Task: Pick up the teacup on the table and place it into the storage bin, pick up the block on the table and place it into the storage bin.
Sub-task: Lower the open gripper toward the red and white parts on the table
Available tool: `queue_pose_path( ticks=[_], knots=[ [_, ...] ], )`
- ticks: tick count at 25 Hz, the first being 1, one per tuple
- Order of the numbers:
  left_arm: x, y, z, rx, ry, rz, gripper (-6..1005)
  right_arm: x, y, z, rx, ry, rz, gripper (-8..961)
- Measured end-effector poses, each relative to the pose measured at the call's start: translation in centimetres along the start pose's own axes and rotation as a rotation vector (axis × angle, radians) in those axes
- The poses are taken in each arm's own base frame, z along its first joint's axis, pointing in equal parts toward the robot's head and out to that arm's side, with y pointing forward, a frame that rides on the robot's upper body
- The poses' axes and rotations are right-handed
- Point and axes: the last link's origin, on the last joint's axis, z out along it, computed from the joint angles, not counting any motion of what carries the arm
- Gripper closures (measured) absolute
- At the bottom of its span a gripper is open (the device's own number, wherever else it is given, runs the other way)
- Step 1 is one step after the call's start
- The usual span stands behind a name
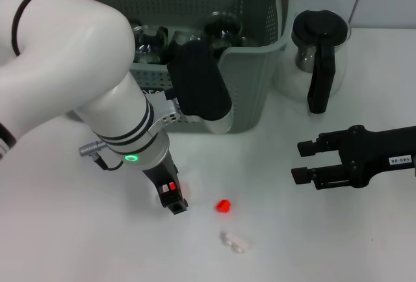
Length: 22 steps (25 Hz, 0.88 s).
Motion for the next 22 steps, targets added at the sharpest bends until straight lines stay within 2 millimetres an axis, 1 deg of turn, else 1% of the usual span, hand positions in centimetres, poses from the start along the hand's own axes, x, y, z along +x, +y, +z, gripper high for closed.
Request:
queue_pose_path(
  ticks=[8, 17, 22],
  knots=[
    [-0.08, -0.07, 0.54, 0.002, -0.007, 0.002, 349, -0.09, -0.05, 0.03, 0.002, 0.0, -0.001, 253],
    [-0.16, -0.05, 0.89, -0.002, -0.018, 0.004, 356, -0.13, -0.08, 0.03, 0.002, 0.002, 0.0, 253],
    [-0.22, -0.14, 0.91, 0.004, -0.021, 0.002, 416, -0.13, -0.1, 0.0, 0.003, 0.002, 0.0, 253]
  ],
)
